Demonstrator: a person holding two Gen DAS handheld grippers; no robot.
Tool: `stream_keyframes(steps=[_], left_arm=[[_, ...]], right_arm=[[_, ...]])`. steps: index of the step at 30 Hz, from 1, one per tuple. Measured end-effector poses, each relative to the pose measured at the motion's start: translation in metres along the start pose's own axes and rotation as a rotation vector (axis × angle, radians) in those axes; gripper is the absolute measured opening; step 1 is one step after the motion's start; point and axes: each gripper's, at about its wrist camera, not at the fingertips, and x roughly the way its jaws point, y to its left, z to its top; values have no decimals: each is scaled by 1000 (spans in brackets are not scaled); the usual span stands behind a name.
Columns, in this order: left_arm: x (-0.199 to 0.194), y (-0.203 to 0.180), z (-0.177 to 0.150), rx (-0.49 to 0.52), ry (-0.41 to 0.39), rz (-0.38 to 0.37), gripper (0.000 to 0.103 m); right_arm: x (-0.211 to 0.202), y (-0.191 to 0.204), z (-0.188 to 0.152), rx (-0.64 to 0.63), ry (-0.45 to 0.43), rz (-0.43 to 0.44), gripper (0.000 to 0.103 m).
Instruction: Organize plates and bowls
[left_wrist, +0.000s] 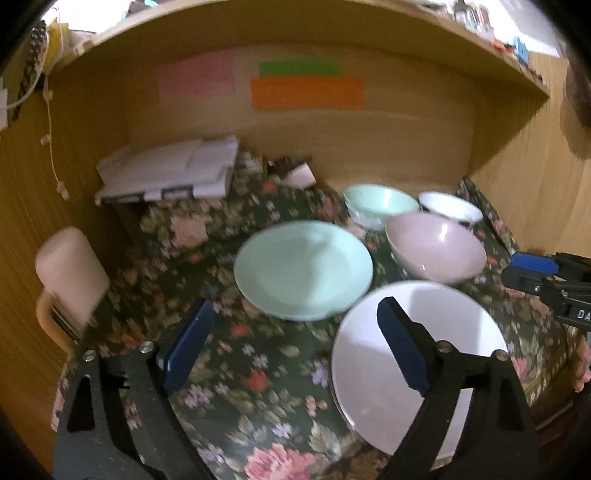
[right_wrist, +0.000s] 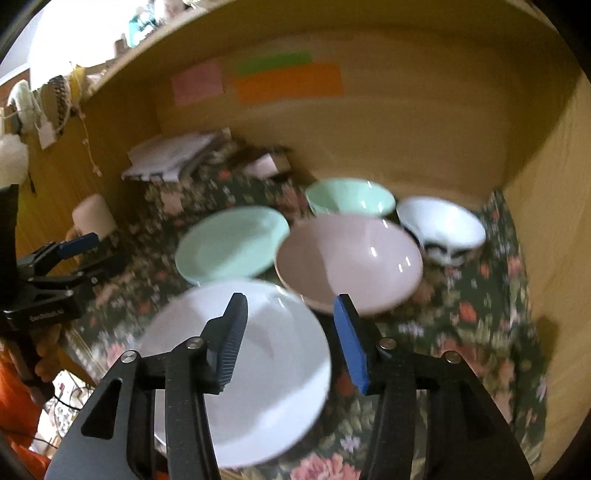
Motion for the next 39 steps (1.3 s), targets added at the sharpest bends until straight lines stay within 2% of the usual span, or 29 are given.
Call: stream_keyframes(steps=[3, 5, 8, 15, 24, 30, 36, 37, 39], left_arm=[[1, 7, 14, -12, -18, 9, 100], [3, 12, 21, -22, -24, 18, 100], [9, 20, 32, -36, -30, 26, 102], [37, 39, 53, -47, -13, 66, 102], [92, 59, 62, -72, 78, 66, 102], [126, 71, 55, -104, 156, 58, 102], [153, 74, 42, -98, 216, 56, 102], [156, 75, 40, -99, 225, 58, 102], [163, 76, 36, -107, 241, 63, 102]], right_arm=[[4, 6, 17, -10, -24, 21, 52], [8, 8, 28, -23, -38, 29, 54], [16, 11, 41, -30, -52, 41, 67], [47, 19, 62, -47, -37, 50, 68], [112, 31, 79, -71, 81, 51, 68], [155, 28, 85, -92, 168, 29, 68], [194, 25, 89, -101, 274, 47, 67], [199, 25, 89, -104, 294, 50, 65], [211, 26, 88, -115, 337, 53, 51]])
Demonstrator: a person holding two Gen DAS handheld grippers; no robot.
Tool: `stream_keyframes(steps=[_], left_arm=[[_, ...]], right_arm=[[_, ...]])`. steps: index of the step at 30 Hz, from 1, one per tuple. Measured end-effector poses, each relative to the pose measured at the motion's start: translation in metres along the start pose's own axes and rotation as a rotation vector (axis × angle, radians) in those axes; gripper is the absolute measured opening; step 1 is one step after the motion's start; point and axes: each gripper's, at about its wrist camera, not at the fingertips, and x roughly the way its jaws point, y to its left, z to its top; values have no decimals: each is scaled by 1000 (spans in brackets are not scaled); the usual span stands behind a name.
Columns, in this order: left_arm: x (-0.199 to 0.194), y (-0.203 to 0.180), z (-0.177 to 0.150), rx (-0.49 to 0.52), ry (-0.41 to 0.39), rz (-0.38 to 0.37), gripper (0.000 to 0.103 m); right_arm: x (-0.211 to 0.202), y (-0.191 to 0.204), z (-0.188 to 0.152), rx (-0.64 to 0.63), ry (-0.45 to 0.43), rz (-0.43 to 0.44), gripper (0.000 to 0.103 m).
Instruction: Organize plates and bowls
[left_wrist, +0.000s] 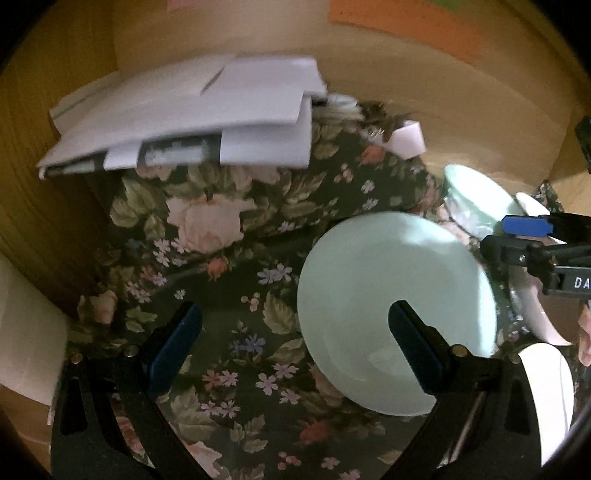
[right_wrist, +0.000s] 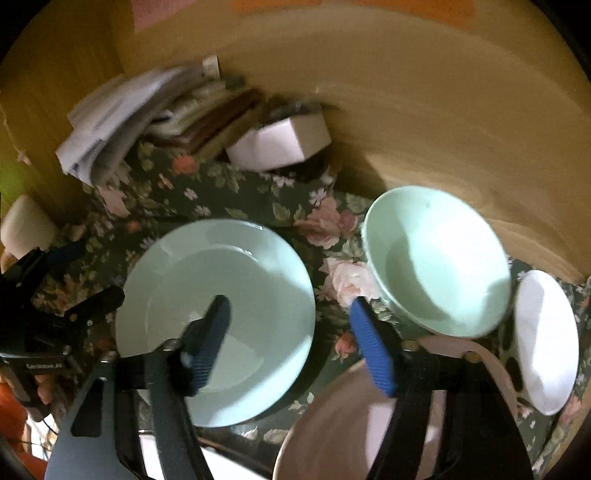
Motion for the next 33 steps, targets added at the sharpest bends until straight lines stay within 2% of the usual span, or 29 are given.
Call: stream_keyframes(steps=[6, 8, 10, 16, 24, 30, 33], left_arm=[[19, 3, -2, -28, 49, -19, 102], [22, 1, -3, -19, 53, -24, 96], [23, -1, -5, -2, 56, -12, 85], [35, 0, -8, -27, 90, -45, 79], [34, 7, -18, -34, 137, -85, 79], [29, 17, -31, -38, 147, -59, 78], [25, 17, -36, -16, 134, -47, 72]], right_arm=[[28, -5, 7, -10, 110, -5, 40], [34, -7, 10, -6, 134, 7, 39], [37, -7, 13, -14, 142, -2, 39], [53, -6, 21, -17, 219, 33, 36], [52, 11, 29, -5, 227, 83, 32], [46, 43, 23, -77, 230, 97, 32], [43, 50, 18, -68, 237, 112, 32]])
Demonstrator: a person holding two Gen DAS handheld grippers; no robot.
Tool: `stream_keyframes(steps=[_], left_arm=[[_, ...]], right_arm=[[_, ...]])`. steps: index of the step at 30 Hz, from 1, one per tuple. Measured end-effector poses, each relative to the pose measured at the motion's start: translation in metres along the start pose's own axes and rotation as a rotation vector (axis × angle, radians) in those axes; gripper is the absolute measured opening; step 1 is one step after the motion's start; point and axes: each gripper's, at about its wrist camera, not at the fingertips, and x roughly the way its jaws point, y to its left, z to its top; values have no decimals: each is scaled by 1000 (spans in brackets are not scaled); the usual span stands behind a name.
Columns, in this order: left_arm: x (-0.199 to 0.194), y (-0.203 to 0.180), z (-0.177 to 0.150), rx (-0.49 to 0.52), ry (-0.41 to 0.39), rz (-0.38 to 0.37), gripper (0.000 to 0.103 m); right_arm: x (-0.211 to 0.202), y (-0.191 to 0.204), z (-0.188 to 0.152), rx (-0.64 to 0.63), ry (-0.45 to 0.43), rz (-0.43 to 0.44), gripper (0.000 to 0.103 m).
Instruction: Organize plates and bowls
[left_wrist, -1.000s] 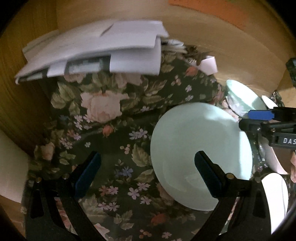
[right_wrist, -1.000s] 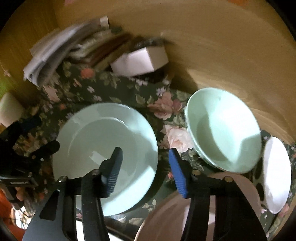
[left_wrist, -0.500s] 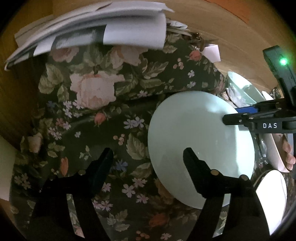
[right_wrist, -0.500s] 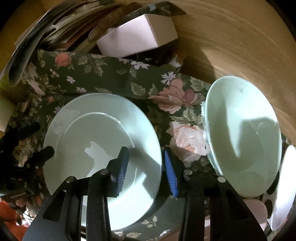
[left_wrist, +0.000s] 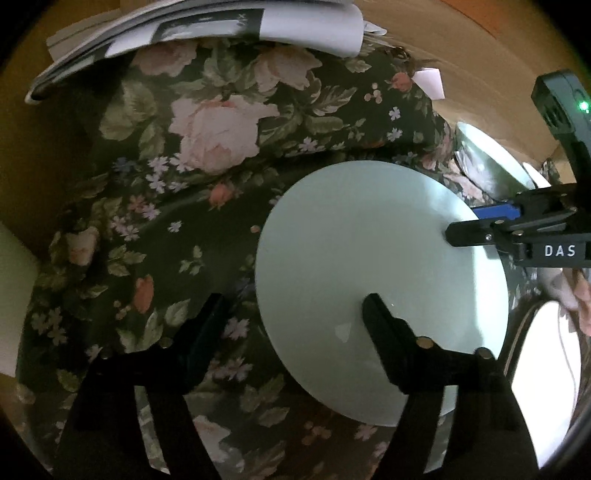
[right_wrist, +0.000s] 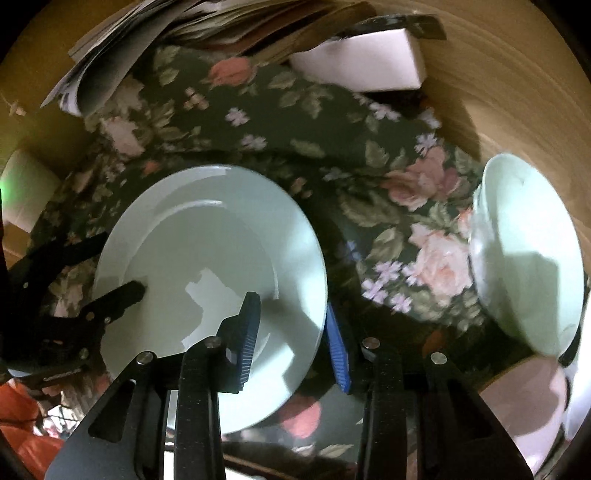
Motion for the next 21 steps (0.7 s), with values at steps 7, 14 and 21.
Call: stream_keyframes(steps=[7, 14, 21], left_arm=[[-7, 5, -6, -4, -21, -21, 55], [-10, 13, -8, -30, -14, -47, 49], [-20, 21, -6, -71, -33, -72, 49]], right_arm=[[2, 18, -9, -24, -20, -58, 35], [6, 19, -15, -2, -59, -38, 36], [0, 13, -29, 27, -121, 7, 33]])
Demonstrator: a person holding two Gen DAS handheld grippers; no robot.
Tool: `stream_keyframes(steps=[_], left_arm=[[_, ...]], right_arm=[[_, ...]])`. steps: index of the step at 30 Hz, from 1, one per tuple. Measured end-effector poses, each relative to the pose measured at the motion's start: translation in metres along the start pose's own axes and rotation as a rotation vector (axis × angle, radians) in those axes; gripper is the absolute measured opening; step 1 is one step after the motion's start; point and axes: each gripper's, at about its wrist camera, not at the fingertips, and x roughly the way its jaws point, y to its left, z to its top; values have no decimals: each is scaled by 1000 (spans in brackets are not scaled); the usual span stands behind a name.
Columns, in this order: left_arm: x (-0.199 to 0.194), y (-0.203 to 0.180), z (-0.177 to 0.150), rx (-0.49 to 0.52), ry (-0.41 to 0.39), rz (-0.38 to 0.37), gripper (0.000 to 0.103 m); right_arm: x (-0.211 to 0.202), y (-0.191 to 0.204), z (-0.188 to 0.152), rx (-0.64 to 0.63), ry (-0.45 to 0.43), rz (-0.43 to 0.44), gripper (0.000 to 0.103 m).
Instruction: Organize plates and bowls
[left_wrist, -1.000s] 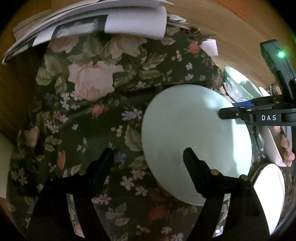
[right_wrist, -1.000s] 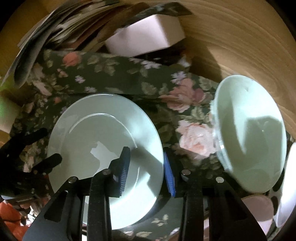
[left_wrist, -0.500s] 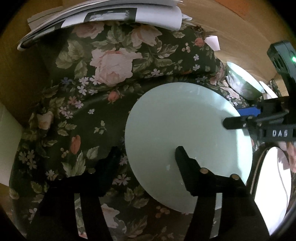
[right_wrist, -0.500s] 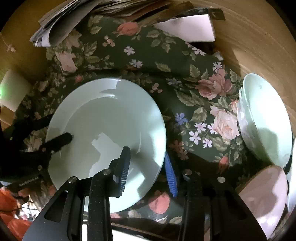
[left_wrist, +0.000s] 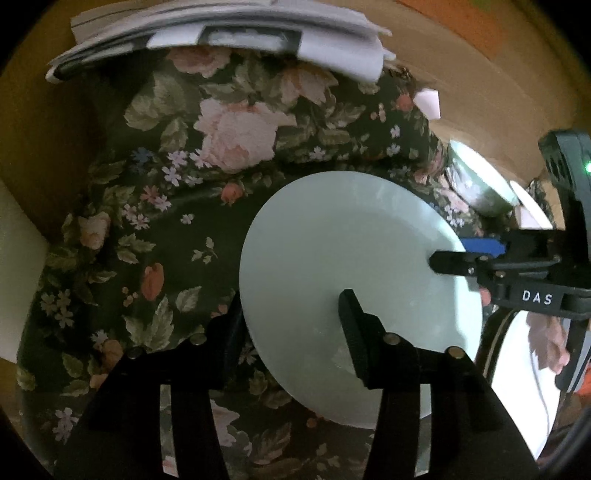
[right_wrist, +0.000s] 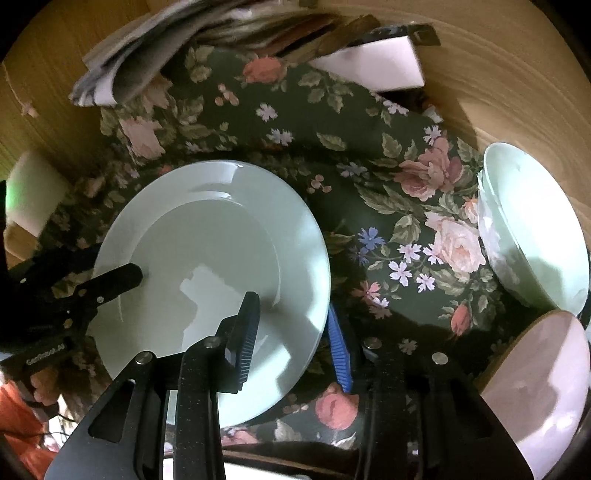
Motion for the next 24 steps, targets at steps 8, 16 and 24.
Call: stream_keyframes(steps=[8, 16, 24], left_arm=[[-22, -3, 4, 19, -56, 3, 49], [-38, -2, 1, 14, -74, 2, 49], [-56, 0, -6, 10, -94, 13, 49]], right_arm=[[-36, -11, -2, 26, -82, 14, 33], [-65, -12, -7, 32, -143, 19, 33], [-77, -8, -15, 20, -179, 16, 33]])
